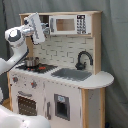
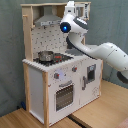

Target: Play with the kitchen

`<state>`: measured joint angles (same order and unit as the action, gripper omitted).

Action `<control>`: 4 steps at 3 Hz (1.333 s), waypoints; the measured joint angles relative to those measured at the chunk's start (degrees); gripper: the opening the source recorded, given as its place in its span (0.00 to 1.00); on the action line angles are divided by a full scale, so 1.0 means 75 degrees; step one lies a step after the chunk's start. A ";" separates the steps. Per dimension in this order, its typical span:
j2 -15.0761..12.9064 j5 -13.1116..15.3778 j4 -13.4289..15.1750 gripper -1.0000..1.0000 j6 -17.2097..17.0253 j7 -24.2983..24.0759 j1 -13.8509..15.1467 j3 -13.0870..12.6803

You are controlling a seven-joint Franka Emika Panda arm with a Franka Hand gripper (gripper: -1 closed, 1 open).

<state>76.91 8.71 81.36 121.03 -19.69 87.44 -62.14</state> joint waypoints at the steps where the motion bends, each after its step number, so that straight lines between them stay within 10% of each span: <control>1: -0.0176 -0.0065 -0.0613 0.00 -0.0024 0.0004 0.0483 -0.0156; 2: -0.0504 -0.0111 -0.0662 0.00 -0.0738 0.0006 0.0544 -0.0159; 4: -0.0519 -0.0099 0.0463 0.00 -0.1388 0.0006 -0.0334 0.0060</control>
<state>73.02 7.97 84.83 110.62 -19.65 84.94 -61.68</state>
